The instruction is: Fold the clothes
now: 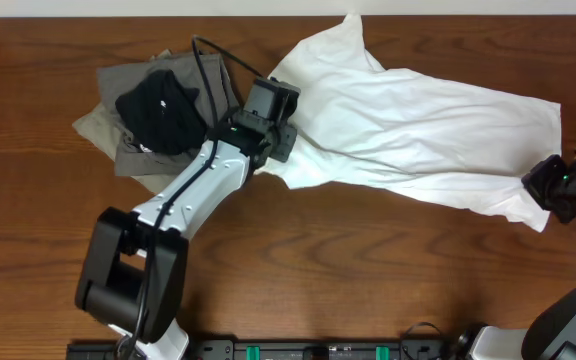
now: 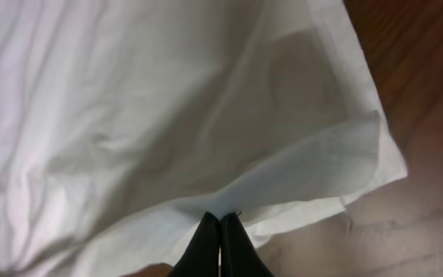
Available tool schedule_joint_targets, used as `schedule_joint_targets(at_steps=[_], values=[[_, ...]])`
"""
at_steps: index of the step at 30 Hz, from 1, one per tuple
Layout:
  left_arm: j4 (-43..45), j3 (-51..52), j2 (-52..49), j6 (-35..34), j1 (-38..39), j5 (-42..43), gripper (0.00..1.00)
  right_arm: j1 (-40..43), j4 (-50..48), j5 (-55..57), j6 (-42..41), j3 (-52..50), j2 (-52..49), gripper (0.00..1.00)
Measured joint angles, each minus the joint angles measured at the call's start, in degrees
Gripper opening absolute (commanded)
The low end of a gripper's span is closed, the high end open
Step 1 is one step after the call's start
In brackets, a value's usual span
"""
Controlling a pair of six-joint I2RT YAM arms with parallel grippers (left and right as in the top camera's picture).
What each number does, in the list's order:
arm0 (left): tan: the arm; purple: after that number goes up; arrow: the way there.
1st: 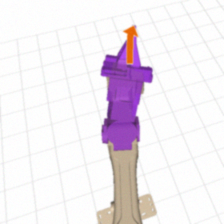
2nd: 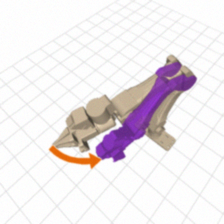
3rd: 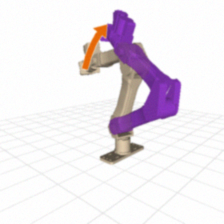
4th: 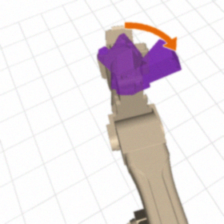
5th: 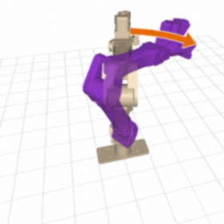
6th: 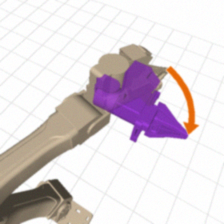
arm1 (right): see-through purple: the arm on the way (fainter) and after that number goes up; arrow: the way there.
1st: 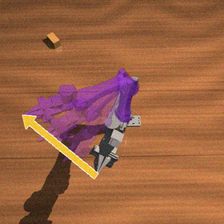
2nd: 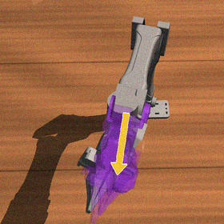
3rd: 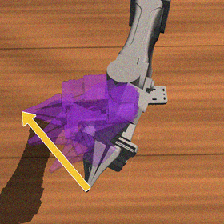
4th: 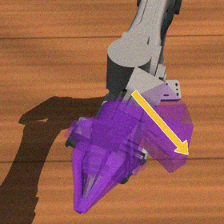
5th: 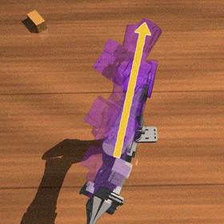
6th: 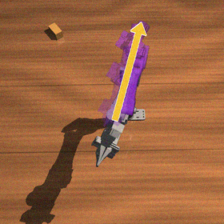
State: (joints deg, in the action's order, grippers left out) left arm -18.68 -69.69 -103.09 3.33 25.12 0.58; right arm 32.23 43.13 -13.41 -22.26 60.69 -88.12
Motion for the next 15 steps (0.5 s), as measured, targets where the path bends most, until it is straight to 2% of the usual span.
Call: schedule_joint_targets(at_steps=[2,9,15], values=[[-3.08,0.0,0.02,-0.22,0.0,0.15,0.64,0.0,-0.2,0.15,-0.72,0.0,0.0,0.01],[-14.56,0.0,1.9,-0.5,2.86,1.25,0.65,0.02,-0.17,0.37,-1.62,0.0,0.0,0.01],[-15.13,0.13,2.03,-0.48,6.95,2.73,0.66,0.02,-0.17,0.39,-1.68,0.0,0.0,0.01]])
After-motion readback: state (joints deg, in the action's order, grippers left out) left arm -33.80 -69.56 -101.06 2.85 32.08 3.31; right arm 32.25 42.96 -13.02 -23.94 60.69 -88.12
